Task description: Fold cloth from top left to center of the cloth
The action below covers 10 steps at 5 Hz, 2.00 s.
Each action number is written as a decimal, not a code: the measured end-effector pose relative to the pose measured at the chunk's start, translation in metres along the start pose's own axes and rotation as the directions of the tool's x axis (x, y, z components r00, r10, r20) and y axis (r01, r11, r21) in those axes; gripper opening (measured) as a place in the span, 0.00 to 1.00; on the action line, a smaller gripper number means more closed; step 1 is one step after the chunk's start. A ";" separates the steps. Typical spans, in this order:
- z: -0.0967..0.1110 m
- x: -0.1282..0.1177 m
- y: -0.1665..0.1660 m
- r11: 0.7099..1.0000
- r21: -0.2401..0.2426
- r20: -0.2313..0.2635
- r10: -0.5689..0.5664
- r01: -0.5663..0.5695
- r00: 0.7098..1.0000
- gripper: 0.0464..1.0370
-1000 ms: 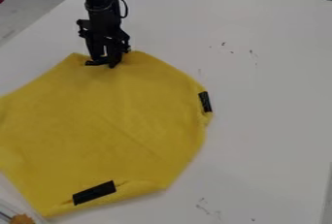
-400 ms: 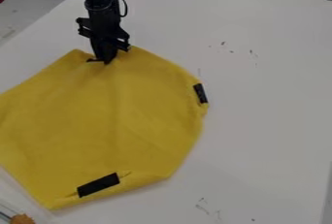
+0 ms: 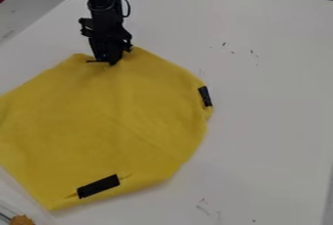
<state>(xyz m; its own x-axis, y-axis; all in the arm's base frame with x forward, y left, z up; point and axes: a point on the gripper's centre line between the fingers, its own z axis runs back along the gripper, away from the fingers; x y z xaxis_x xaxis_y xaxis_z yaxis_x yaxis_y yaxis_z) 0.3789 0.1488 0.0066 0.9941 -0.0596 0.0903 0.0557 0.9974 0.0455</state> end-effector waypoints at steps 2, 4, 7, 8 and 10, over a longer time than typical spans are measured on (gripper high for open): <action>0.005 0.002 0.006 0.999 0.045 -0.015 -0.018 0.019 1.000 0.95; 0.009 0.013 0.008 0.998 0.049 0.028 -0.032 0.031 0.999 0.38; 0.007 0.012 0.009 0.998 0.061 0.015 -0.023 0.022 1.000 0.01; 0.029 0.011 -0.008 0.990 0.122 0.027 -0.070 0.066 0.997 0.01; 0.071 -0.004 -0.054 0.956 0.253 0.042 -0.165 0.149 0.985 0.01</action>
<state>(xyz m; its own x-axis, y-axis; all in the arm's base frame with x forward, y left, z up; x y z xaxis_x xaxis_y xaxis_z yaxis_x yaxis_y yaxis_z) 0.3649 0.0921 0.0741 0.9665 -0.2249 0.1236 0.1778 0.9342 0.3092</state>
